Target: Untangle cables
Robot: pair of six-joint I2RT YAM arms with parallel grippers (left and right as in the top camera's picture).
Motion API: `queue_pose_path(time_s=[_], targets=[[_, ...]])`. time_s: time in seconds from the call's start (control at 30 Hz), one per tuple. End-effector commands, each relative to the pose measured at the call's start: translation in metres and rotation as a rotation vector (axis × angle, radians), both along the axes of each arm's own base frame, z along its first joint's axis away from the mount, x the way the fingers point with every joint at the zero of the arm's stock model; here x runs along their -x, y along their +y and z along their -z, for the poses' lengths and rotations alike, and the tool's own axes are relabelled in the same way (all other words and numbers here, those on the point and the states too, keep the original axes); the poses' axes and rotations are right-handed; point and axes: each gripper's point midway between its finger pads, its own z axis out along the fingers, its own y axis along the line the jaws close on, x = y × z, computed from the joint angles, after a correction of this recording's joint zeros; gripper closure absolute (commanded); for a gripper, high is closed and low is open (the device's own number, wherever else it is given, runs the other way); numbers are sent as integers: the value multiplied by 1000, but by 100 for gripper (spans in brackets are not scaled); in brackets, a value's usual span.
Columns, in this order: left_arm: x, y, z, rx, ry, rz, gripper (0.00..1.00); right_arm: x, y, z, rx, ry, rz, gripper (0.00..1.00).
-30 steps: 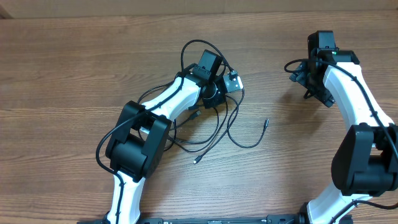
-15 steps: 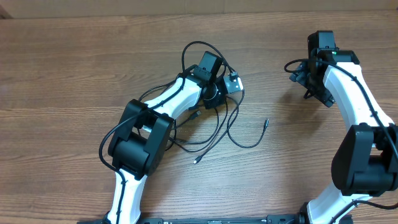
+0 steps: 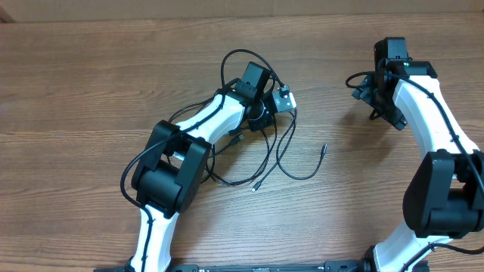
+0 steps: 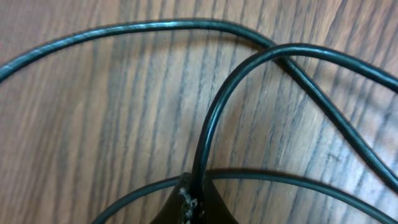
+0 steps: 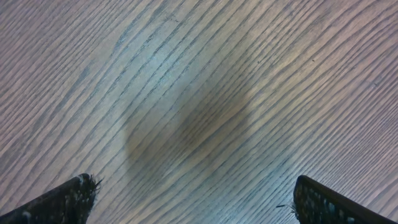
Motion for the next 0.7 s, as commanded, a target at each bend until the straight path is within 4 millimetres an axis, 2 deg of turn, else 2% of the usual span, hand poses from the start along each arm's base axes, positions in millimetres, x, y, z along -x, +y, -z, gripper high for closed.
queue_pose_path(time_s=[0.0, 0.2, 0.33, 0.37, 0.4, 0.47, 0.57, 0.67], targets=[[-5, -8, -64, 81, -92, -14, 96, -1, -2, -3, 9, -13, 8, 0], [-6, -8, -147, 169, -235, -18, 96, -1, -2, -3, 9, -14, 9, 0], [-7, 1, -207, 208, -368, -57, 96, -1, -2, -3, 9, -14, 9, 0], [-8, 5, -223, 214, -407, -77, 96, -1, -2, -3, 9, -14, 9, 0], [-9, 12, -248, 223, -473, -105, 96, -1, -2, -3, 9, -13, 8, 0], [-10, 23, -278, 234, -552, -151, 96, -1, -2, -3, 9, -13, 8, 0], [-13, 44, -315, 248, -647, -275, 96, -1, -2, -3, 9, -13, 8, 0], [-17, 77, -341, 212, -740, -447, 96, -1, -2, -3, 9, -13, 8, 0]])
